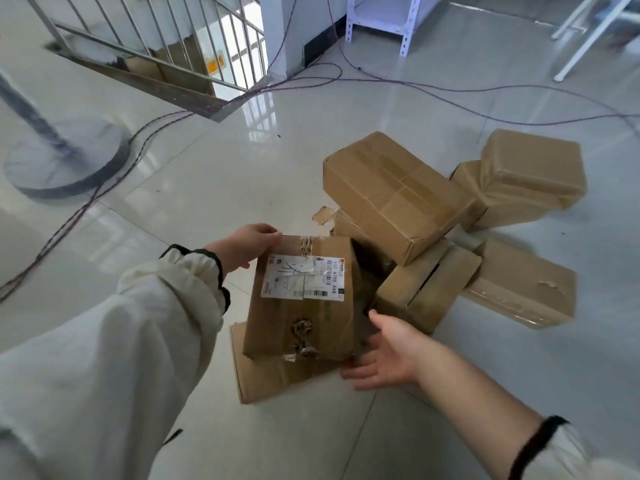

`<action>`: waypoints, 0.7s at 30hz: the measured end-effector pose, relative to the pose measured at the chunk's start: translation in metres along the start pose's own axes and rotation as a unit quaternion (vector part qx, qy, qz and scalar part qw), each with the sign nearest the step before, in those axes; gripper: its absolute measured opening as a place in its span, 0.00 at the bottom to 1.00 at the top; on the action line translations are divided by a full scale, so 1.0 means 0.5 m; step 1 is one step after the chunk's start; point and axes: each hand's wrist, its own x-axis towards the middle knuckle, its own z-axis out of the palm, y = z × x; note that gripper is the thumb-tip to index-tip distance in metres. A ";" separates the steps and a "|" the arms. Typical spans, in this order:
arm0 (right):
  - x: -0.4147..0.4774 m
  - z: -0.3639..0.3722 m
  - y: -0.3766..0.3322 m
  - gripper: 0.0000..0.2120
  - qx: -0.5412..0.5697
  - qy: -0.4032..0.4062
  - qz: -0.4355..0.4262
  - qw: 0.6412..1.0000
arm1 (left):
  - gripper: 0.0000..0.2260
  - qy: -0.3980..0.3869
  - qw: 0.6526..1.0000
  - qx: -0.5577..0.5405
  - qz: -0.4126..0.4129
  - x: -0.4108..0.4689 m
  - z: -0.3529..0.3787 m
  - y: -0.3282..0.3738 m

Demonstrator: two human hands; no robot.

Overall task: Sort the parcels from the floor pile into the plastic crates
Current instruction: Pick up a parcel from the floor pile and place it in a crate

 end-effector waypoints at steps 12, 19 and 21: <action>0.027 0.077 -0.045 0.22 -0.068 0.089 -0.349 0.930 | 0.07 0.103 0.984 -0.149 -0.005 -0.278 0.044 -0.192; 0.050 0.063 -0.022 0.18 -0.188 0.098 -0.337 0.917 | 0.09 0.092 0.984 -0.146 -0.035 -0.271 0.103 -0.227; 0.061 0.049 -0.020 0.18 -0.202 0.102 -0.308 0.924 | 0.09 0.080 0.985 -0.150 -0.041 -0.263 0.103 -0.228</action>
